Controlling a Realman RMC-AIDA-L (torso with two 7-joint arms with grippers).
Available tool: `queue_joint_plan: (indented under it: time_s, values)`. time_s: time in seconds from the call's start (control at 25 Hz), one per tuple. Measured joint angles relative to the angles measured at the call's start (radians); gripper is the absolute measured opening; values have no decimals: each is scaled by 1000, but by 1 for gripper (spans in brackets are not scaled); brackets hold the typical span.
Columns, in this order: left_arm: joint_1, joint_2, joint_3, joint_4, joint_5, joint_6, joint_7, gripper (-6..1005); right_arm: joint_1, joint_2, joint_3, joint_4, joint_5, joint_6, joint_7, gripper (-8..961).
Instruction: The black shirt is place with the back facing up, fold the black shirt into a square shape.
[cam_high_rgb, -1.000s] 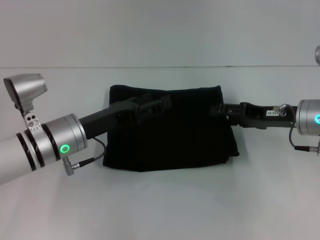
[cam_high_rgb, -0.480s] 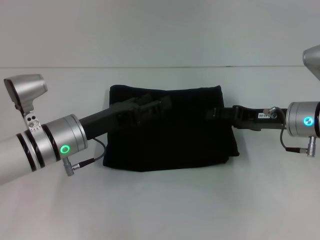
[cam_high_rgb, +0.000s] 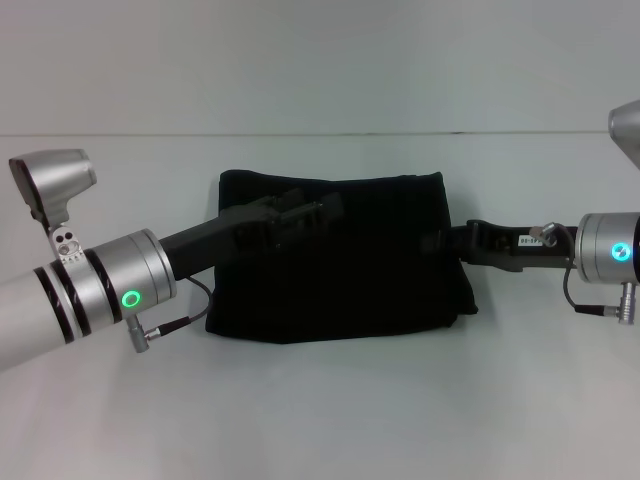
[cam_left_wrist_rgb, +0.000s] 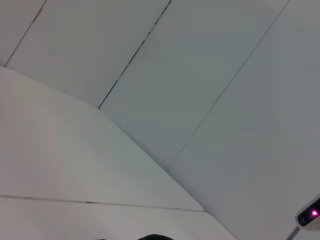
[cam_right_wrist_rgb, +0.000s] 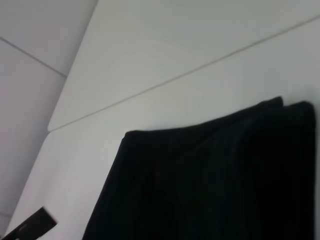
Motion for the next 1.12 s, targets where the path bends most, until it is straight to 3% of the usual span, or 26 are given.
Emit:
queue_joint_plan:
  time_s: [0.24,0.44,0.56,0.76,1.0,1.12]
  values:
    - [-1,0,2,-1,0,-2,1,789,-11,-2,0,-1,0,-65,0,437]
    - [-1,-2,13,-1,0,-2,0,789,-21,-3,-1,-1,0,-101,5,226]
    - [1,-4,14,-1,0,0,0,790,-30,-5,0,-2,0,-98,18,44]
    - [1,-4,14,1,0,1,-1,790,-50,-7,4,-23,0,-91,-5,49]
    - [-11,6,14,19,0,-1,1,790,-145,4,64,-192,6,-94,-44,254]
    - [-13,10,14,34,0,7,-2,790,-161,-12,119,-222,7,-117,-79,315]
